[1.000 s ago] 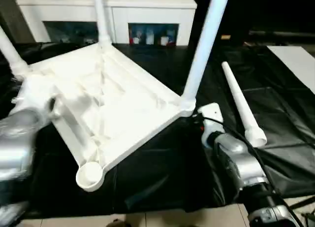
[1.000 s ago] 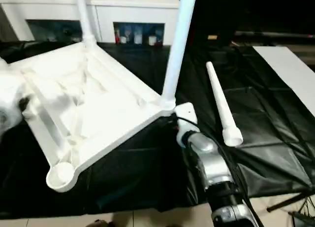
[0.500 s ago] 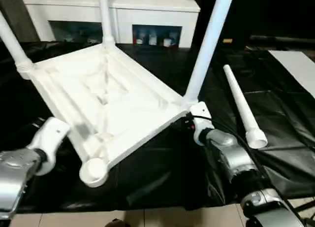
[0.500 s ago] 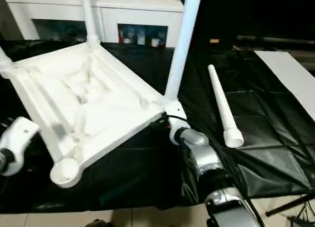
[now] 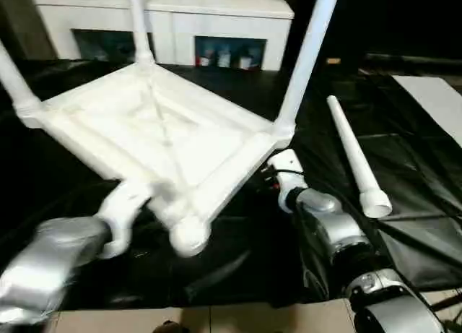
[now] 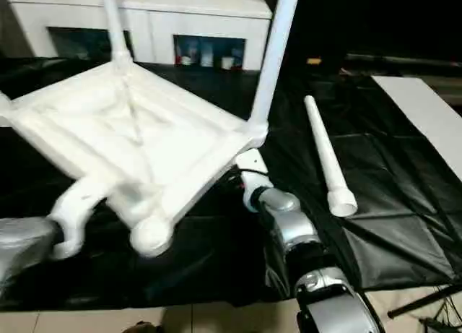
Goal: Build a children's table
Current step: Rotate table base, then pick table leg
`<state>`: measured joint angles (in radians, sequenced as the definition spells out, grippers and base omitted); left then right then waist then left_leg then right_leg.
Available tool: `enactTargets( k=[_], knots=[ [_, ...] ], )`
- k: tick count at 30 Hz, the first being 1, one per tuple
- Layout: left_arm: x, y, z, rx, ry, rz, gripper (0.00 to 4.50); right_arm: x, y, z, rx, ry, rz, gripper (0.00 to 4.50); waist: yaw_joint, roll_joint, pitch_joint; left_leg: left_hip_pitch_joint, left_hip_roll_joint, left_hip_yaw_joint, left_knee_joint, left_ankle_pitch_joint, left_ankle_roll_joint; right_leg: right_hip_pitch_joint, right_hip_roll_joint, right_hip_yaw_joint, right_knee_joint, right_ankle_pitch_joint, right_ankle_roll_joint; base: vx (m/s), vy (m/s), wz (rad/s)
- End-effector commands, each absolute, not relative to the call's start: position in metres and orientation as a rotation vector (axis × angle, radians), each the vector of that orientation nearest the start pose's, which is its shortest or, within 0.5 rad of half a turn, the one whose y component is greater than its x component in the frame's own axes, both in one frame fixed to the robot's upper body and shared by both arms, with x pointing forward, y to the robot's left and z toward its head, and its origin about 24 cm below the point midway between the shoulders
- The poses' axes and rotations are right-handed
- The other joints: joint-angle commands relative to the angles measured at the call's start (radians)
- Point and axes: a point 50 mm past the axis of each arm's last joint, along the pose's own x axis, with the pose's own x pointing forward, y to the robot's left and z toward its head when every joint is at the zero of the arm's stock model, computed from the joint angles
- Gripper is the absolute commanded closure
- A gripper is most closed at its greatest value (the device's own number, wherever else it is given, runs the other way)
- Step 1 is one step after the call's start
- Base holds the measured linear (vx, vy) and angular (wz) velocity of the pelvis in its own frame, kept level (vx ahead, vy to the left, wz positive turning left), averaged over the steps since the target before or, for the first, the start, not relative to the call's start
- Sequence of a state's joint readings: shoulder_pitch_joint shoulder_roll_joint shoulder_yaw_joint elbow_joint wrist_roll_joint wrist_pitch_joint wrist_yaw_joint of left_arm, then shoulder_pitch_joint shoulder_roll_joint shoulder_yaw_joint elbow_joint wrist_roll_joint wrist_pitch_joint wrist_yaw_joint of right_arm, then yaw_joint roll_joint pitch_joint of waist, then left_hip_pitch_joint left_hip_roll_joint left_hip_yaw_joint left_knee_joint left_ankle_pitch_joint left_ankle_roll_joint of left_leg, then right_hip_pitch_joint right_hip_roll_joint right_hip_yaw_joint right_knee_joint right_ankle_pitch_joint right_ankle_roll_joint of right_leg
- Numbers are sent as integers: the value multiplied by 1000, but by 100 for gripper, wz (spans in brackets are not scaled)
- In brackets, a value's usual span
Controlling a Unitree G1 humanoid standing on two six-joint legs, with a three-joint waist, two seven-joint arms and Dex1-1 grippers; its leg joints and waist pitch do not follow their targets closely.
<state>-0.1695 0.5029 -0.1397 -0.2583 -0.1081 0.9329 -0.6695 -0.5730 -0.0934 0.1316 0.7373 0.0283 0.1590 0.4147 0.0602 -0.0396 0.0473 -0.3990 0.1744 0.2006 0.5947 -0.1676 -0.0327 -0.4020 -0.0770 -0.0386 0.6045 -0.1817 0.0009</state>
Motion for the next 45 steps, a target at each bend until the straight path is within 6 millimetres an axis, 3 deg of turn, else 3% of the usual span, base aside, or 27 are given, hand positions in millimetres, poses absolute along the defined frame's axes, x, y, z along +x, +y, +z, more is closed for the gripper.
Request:
enactTargets(
  k=[1, 3, 5, 6, 7, 8, 9, 10, 11, 12, 14, 16, 18, 21, 24, 26, 28, 29, 30, 33, 39, 45],
  knots=[
    [256, 163, 61, 281, 637, -709, 309, 341, -94, 35, -124, 307, 603, 66, -4, 13, -56, 35, 53, -30, -88, -295, -62, 28, -56, 39, -66, -218, -148, 0, 0, 0],
    [267, 149, 53, 282, 621, -708, 309, 343, -110, 44, -140, 296, 514, 66, -10, 11, -58, 37, 51, -29, -84, -302, -63, 25, -54, 39, -66, -231, -135, 0, 0, 0],
    [267, 149, 53, 282, 621, -708, 309, 343, -110, 44, -140, 296, 514, 66, -8, 7, -60, 37, 51, -29, -81, -286, -60, 26, -56, 40, -65, -224, -131, 0, 0, 0],
    [270, 144, 52, 287, 613, -714, 309, 343, -118, 48, -146, 303, 469, 66, -11, 17, -59, 33, 50, -31, -81, -277, -58, 27, -56, 40, -63, -215, -135, 0, 0, 0],
    [275, 135, 51, 292, 596, -725, 309, 343, -132, 54, -172, 323, 407, 66, -13, 27, -60, 39, 48, -29, -78, -276, -60, 24, -51, 40, -64, -200, -134, 0, 0, 0],
    [275, 135, 51, 292, 596, -725, 309, 343, -132, 54, -172, 323, 407, 66, -15, 22, -57, 40, 47, -27, -80, -277, -58, 24, -45, 39, -71, -197, -129, 0, 0, 0],
    [280, 128, 51, 291, 570, -734, 309, 343, -146, 62, -198, 344, 352, 66, -11, 34, -62, 43, 48, -29, -76, -267, -63, 25, -47, 40, -60, -159, -141, 0, 0, 0],
    [280, 127, 51, 291, 567, -735, 309, 343, -147, 62, -200, 346, 347, 66, -13, 26, -58, 40, 46, -26, -78, -263, -56, 27, -41, 39, -68, -158, -137, 0, 0, 0],
    [285, 120, 53, 296, 528, -741, 309, 344, -160, 68, -217, 371, 290, 66, -9, 22, -62, 38, 48, -27, -75, -248, -54, 31, -47, 39, -61, -138, -146, 0, 0, 0],
    [285, 120, 53, 296, 528, -741, 309, 344, -160, 68, -217, 371, 290, 66, -5, 24, -62, 39, 46, -25, -74, -246, -51, 30, -47, 39, -64, -147, -145, 0, 0, 0],
    [293, 103, 60, 270, 419, -772, 309, 350, -188, 78, -230, 422, 163, 66, -11, 28, -59, 37, 45, -27, -74, -259, -56, 32, -47, 38, -70, -169, -150, 0, 0, 0],
    [295, 97, 62, 258, 375, -788, 307, 352, -197, 80, -228, 439, 124, 49, -10, 23, -62, 38, 45, -27, -71, -272, -59, 34, -50, 37, -69, -183, -151, 0, 0, 0],
    [299, 84, 72, 220, 285, -801, 306, 362, -221, 87, -239, 489, 44, 33, -18, 21, -62, 37, 45, -27, -68, -279, -53, 33, -51, 35, -71, -201, -164, 0, 0, 0],
    [298, 83, 83, 215, 237, -841, 306, 370, -241, 93, -174, 562, -14, 20, -19, 18, -62, 33, 44, -24, -60, -261, -37, 37, -53, 34, -69, -190, -183, 0, 0, 0],
    [293, 87, 87, 232, 232, -897, 306, 371, -248, 93, -161, 605, -22, 20, -27, 16, -63, 21, 43, -24, -58, -206, -15, 45, -53, 32, -61, -137, -194, 0, 0, 0],
    [287, 91, 90, 242, 227, -953, 306, 372, -254, 93, -136, 655, -22, 20, -31, 20, -67, 25, 44, -24, -52, -178, 0, 44, -53, 31, -54, -101, -225, 0, 0, 0],
    [285, 93, 92, 244, 226, -981, 306, 372, -257, 93, -129, 673, -28, 20, -32, 19, -66, 24, 44, -22, -51, -178, 4, 44, -52, 30, -54, -100, -234, 0, 0, 0],
    [276, 96, 96, 251, 237, -1059, 306, 371, -265, 91, -103, 727, -43, 20, -30, 18, -67, 27, 47, -20, -48, -165, 9, 43, -53, 31, -49, -82, -256, 0, 0, 0],
    [273, 96, 97, 253, 243, -1081, 306, 370, -266, 90, -89, 743, -43, 20, -28, 22, -66, 29, 48, -19, -49, -169, 11, 42, -53, 30, -49, -90, -266, 0, 0, 0],
    [264, 97, 100, 254, 274, -1156, 306, 366, -268, 83, -8, 787, -22, 20, -24, 22, -62, 35, 49, -16, -50, -196, 1, 38, -49, 31, -49, -104, -267, 0, 0, 0],
    [262, 97, 106, 258, 271, -1183, 306, 363, -268, 78, 90, 825, 2, 20, -20, 24, -58, 34, 49, -18, -53, -244, -29, 37, -53, 31, -54, -180, -249, 0, 0, 0],
    [264, 97, 110, 269, 271, -1192, 306, 354, -271, 67, 172, 888, -12, 72, -22, 27, -57, 33, 48, -20, -53, -272, -42, 34, -52, 30, -58, -229, -233, 0, 0, 0]
  ],
)
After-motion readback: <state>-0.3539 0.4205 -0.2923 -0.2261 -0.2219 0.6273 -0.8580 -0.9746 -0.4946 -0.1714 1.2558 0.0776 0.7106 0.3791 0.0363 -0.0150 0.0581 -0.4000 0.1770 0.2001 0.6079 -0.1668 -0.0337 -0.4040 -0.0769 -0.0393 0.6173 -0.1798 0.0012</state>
